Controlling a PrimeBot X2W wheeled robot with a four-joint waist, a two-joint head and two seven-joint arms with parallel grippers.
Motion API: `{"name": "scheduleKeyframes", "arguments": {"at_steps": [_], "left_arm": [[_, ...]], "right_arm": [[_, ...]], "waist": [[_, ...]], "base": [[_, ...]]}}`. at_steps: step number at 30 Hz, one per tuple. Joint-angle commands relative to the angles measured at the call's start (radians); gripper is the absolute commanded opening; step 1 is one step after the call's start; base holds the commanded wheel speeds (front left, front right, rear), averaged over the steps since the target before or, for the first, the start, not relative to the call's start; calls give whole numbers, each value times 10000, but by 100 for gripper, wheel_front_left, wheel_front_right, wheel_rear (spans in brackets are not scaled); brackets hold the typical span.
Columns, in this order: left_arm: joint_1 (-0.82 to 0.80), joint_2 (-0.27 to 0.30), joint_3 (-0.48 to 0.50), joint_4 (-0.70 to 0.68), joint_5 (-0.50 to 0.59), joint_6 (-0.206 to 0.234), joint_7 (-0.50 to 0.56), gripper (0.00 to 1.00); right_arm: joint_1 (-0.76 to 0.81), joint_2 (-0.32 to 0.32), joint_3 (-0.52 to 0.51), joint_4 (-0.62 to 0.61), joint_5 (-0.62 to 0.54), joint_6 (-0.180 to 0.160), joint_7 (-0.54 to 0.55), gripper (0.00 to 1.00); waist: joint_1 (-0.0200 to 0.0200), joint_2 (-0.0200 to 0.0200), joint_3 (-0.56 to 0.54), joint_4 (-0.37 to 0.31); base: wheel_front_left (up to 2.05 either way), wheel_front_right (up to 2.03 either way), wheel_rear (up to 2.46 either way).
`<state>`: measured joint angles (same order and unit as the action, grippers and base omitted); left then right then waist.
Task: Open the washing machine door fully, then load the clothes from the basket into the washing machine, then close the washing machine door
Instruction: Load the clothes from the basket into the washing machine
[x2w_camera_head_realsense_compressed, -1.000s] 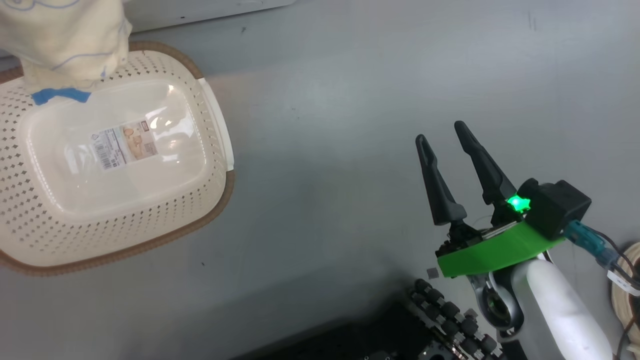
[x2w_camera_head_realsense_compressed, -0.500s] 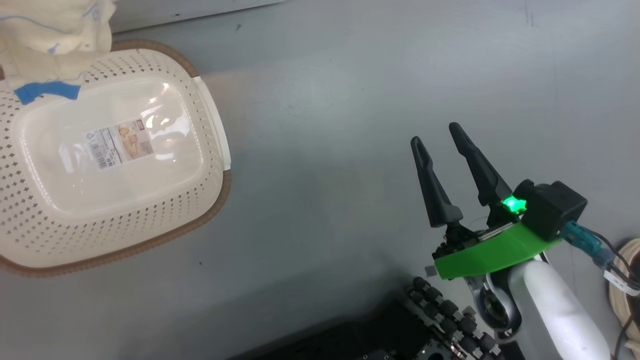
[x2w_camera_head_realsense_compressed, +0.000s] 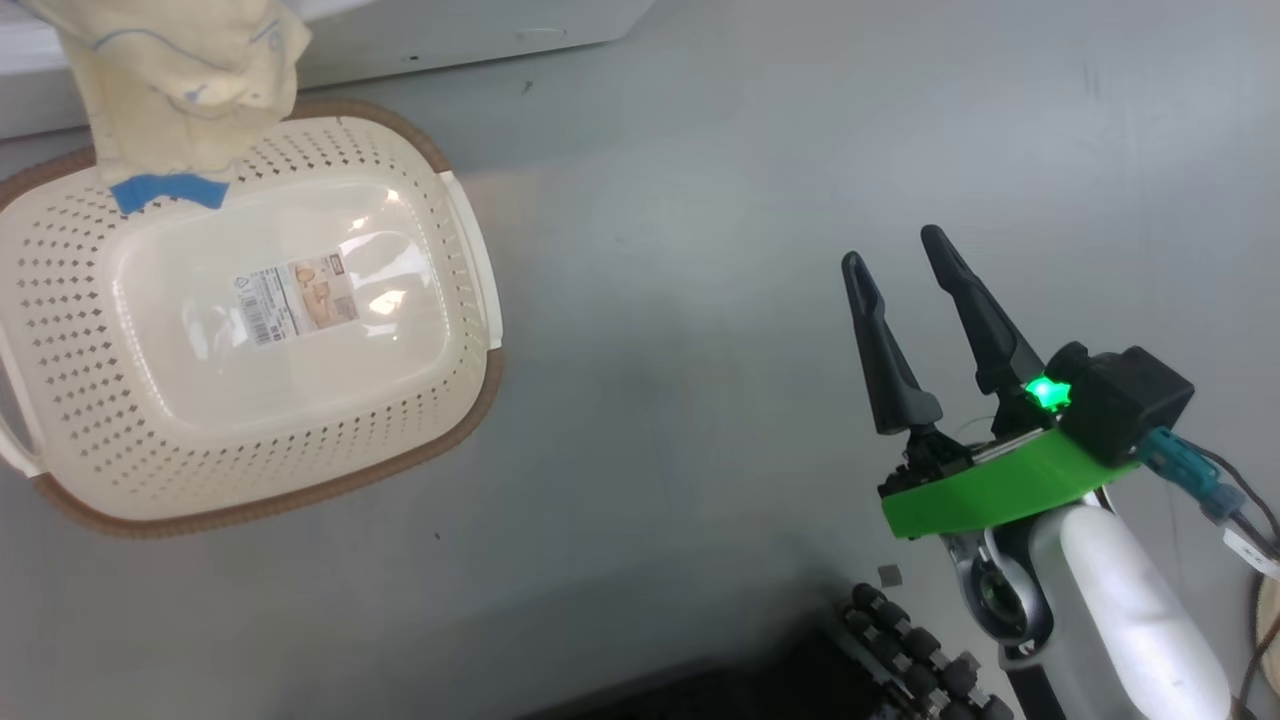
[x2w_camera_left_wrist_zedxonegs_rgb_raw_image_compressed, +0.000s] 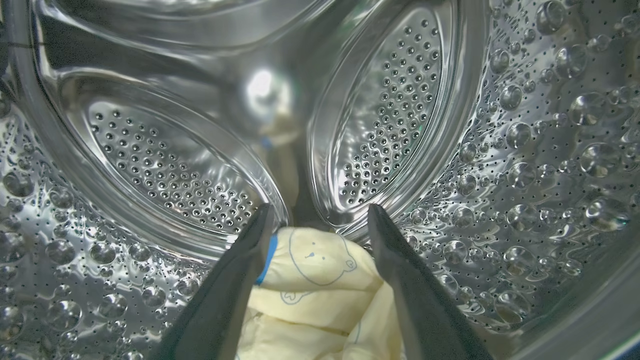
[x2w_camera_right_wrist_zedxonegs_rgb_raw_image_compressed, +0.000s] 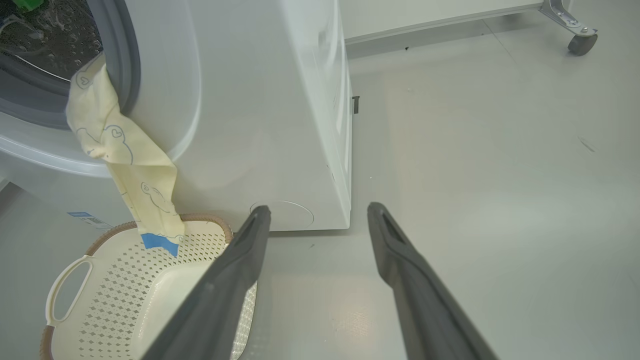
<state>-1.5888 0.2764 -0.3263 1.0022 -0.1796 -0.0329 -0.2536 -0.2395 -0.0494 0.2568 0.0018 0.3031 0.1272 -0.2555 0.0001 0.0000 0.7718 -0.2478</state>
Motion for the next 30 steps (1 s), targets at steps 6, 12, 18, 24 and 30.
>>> {"name": "scheduleKeyframes", "arguments": {"at_steps": [6, 12, 18, 24, 30], "left_arm": [[491, 120, 277, -426, -367, 191, -76, 100], [1316, -137, 430, -939, -627, 272, -79, 100], [2397, -423, 594, -1616, -884, 315, -80, 100], [3809, -617, 730, -2333, -1078, 299, -81, 100], [5461, -616, 921, -3272, -1122, 405, -81, 100]], "right_arm": [[4, -9, -23, -252, -173, 35, -63, 100], [-96, -9, -195, -207, -302, 35, -63, 100], [-128, -54, -450, -202, -460, 35, -63, 100], [-62, -200, -649, -152, -509, 35, -63, 100], [417, -321, -783, -41, -535, 35, -63, 100]], "waist": [[-1, 0, -500, 315], [-1, 0, -1046, 629], [-1, 0, -1685, 1040], [-1, 0, -2556, 1483], [-1, 0, -3717, 1873]], "base": [[0, 0, 0], [0, 0, 0], [0, 0, 0], [0, 0, 0], [0, 0, 0]]}}
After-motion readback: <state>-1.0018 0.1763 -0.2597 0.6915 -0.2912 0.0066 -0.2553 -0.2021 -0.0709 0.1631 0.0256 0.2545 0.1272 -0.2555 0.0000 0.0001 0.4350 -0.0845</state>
